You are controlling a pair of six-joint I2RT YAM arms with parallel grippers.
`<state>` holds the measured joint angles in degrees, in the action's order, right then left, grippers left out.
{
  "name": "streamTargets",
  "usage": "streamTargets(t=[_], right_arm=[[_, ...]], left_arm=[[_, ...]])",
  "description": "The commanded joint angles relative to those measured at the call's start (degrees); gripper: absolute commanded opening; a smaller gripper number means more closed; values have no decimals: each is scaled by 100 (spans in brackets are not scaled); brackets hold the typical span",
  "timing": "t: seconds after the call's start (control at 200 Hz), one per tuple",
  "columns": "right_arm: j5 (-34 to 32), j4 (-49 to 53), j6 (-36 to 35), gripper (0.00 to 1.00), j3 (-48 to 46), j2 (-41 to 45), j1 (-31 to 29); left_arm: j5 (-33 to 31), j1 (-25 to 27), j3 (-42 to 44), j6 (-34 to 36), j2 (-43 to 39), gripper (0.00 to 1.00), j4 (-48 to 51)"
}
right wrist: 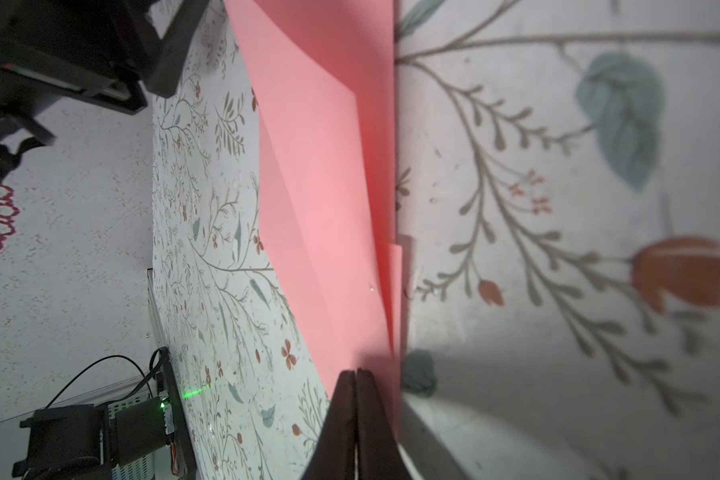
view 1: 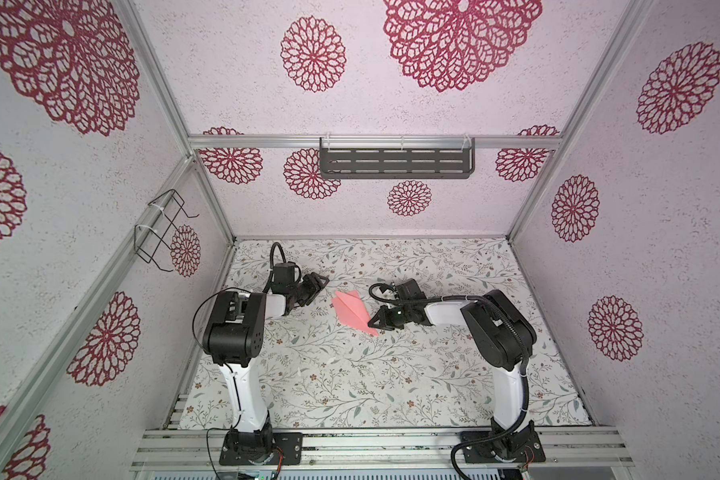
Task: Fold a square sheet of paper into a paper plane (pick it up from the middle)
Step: 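Bring the left gripper back toward the right gripper, pressing the folded flaps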
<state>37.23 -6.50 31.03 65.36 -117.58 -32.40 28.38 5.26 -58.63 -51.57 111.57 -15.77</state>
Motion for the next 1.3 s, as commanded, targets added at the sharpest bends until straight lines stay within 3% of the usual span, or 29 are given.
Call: streamTargets(t=[0.0,0.24,0.45,0.675,0.856,0.956,1.091,1.291], right_arm=[[-515,510,-154,8,5,-188,76],[-507,580,-204,8,52,-160,70],[-489,630,-261,8,108,-145,67],[-396,764,-470,8,297,-57,38],[-410,1042,-1039,8,668,75,-111],[-681,1281,-1600,8,978,143,-275],[-1646,1636,-2414,8,1429,114,-552],[-2094,1672,-2769,6,1958,-264,-649]], left_arm=[[-109,313,159,130,-593,61,389],[40,968,157,188,-508,36,713],[-63,1021,-167,337,-44,20,966],[-216,1014,-406,497,447,13,1252],[-396,1017,-445,564,566,10,1496],[-501,1012,-512,611,632,8,1693],[-646,1012,-674,662,698,7,2076],[-804,1017,-950,627,778,8,2742]])
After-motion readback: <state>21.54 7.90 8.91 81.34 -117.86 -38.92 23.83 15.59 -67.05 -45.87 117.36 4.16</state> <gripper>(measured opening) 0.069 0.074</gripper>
